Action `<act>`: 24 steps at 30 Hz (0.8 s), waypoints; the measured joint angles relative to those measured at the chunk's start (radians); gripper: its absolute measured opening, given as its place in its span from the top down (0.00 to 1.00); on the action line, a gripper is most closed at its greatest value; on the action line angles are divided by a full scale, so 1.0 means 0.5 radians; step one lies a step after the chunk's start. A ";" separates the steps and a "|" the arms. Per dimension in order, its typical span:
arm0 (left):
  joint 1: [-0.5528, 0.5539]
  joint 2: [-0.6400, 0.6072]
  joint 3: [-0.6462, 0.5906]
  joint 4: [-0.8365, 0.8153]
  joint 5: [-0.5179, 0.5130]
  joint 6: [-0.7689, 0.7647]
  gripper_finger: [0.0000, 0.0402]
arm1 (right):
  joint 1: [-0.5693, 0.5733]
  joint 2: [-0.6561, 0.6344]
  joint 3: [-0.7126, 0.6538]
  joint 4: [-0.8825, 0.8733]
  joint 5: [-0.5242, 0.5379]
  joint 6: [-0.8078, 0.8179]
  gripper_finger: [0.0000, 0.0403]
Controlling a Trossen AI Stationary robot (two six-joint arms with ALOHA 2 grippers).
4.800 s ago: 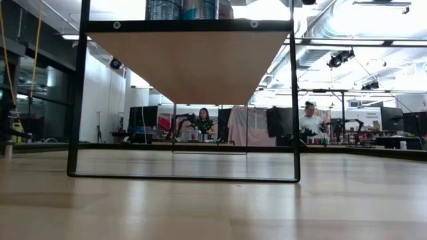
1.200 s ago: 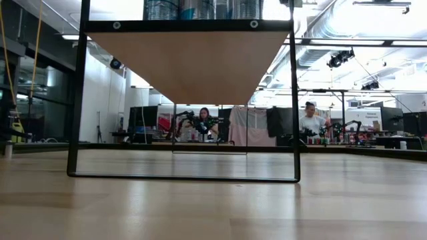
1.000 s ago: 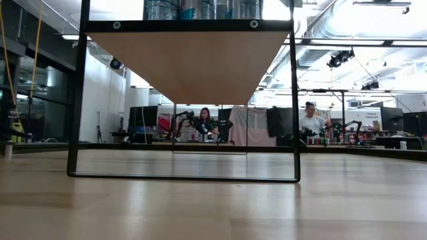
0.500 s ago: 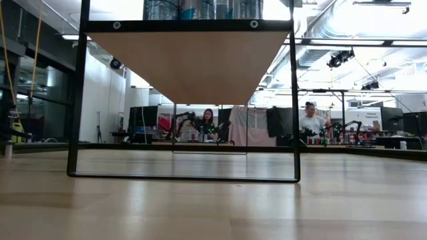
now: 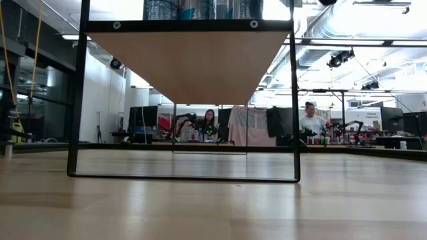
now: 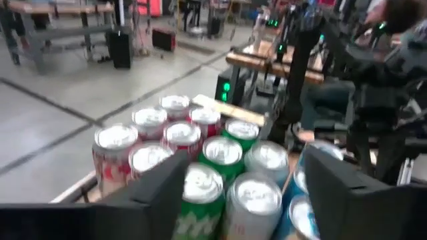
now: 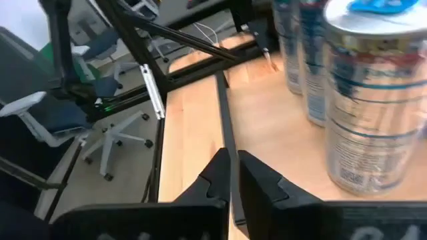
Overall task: Place canned beverage on shelf
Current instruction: Put the blue soda can on the shelf
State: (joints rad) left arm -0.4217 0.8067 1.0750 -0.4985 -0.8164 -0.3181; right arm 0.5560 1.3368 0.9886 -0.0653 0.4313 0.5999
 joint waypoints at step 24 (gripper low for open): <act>0.034 -0.797 -1.177 0.949 0.287 0.018 1.00 | -0.273 -0.004 0.000 -0.042 -0.238 -0.095 1.00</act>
State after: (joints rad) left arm -0.4049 0.4080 0.4863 -0.0242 -0.6727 -0.3093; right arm 0.4193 1.3350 0.9886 -0.0861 0.3122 0.5522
